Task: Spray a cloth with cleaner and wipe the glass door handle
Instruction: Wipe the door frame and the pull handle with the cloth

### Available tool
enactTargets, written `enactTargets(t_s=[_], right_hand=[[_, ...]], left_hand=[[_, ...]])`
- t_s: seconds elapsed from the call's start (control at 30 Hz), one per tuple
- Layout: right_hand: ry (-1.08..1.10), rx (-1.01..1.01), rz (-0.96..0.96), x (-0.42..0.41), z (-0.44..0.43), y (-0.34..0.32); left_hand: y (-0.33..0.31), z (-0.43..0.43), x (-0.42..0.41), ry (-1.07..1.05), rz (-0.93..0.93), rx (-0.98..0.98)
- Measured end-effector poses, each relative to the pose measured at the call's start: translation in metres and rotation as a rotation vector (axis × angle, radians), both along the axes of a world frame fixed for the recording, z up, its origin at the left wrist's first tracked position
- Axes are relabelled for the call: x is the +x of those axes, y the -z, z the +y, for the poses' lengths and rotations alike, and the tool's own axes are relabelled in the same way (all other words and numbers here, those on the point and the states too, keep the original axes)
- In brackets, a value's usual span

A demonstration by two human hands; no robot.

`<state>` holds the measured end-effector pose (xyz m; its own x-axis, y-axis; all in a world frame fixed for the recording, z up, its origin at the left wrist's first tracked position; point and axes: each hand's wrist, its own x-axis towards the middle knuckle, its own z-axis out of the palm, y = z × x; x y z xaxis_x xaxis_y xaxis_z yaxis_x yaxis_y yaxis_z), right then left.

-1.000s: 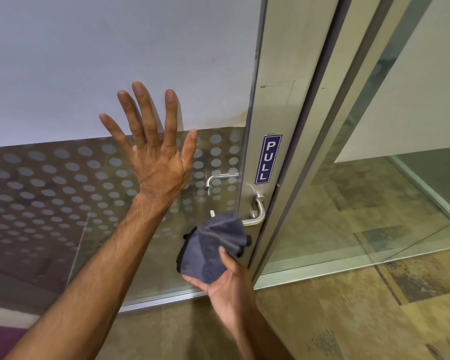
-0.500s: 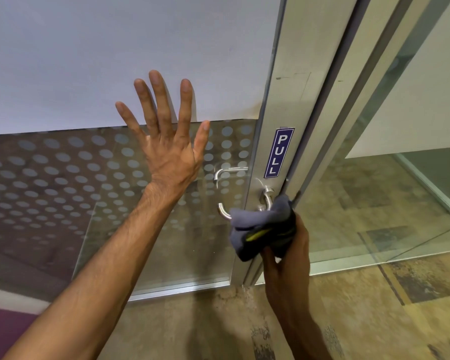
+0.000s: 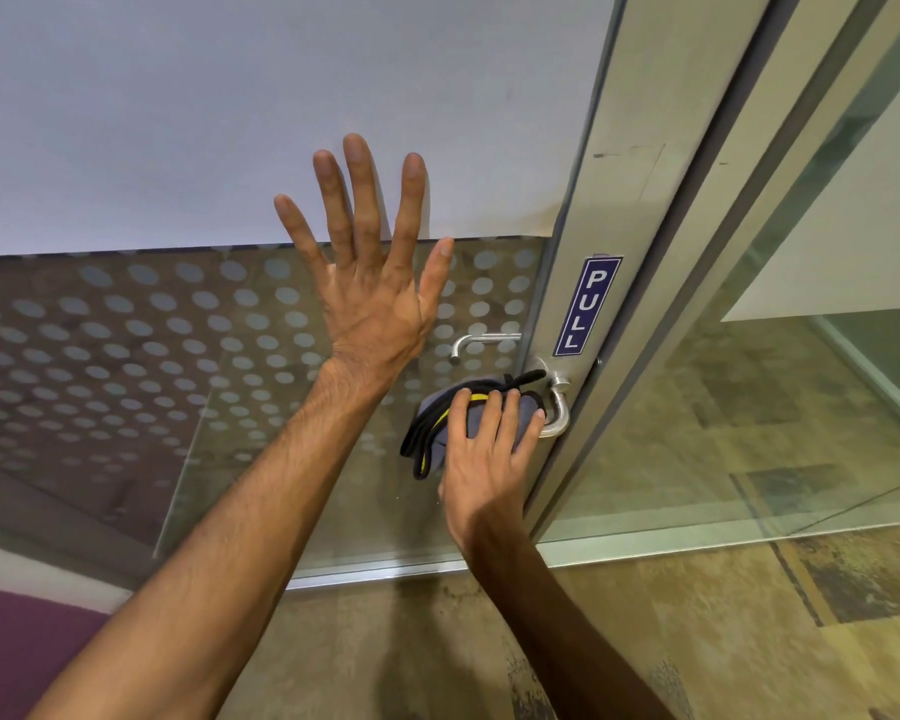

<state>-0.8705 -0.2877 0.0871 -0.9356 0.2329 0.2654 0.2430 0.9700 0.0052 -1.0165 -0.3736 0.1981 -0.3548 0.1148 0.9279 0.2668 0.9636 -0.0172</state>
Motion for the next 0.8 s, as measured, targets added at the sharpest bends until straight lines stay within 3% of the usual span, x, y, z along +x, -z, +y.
enactTargets(t_s=[0.5,0.8], right_hand=[[-0.118,0.105,0.201,-0.021,0.021,0.017],[-0.327,0.217,0.335,-0.021,0.036,0.015]], left_hand=[[-0.001,0.000,-0.002,-0.034,0.018,-0.004],[-0.004,0.001,0.000,-0.061,0.008,-0.020]])
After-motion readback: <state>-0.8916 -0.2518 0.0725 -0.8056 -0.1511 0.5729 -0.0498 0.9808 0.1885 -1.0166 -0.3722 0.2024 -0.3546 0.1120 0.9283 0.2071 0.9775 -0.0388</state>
